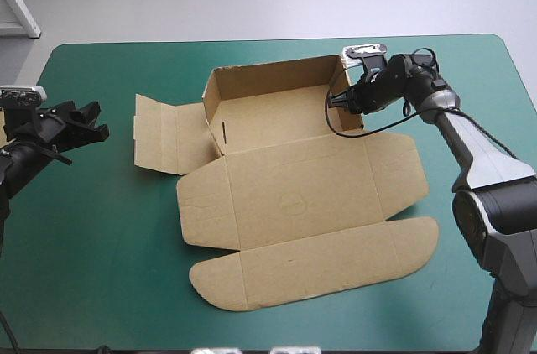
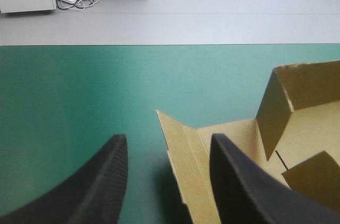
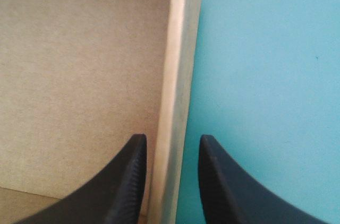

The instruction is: Fold the box

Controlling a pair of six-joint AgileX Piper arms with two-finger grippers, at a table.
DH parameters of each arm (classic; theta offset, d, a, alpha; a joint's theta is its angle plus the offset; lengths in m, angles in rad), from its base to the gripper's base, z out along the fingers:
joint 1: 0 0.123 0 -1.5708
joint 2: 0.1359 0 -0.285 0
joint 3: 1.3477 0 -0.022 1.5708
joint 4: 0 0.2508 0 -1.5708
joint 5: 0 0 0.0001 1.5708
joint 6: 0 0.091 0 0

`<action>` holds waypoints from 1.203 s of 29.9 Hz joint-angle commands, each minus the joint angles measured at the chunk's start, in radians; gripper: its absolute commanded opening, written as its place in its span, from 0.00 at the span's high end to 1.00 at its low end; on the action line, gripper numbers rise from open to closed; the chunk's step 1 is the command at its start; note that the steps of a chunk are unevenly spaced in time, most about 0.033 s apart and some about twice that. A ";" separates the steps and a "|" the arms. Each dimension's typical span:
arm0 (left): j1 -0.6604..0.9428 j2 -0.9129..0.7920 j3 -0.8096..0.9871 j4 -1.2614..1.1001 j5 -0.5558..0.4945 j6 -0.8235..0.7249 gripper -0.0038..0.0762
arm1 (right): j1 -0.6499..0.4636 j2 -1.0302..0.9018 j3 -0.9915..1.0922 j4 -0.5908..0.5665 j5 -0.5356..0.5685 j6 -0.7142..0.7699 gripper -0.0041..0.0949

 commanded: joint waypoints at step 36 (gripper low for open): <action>-0.008 -0.021 -0.027 -0.034 0.014 0.001 0.52 | 0.033 -0.049 0.115 -0.038 -0.357 0.011 0.63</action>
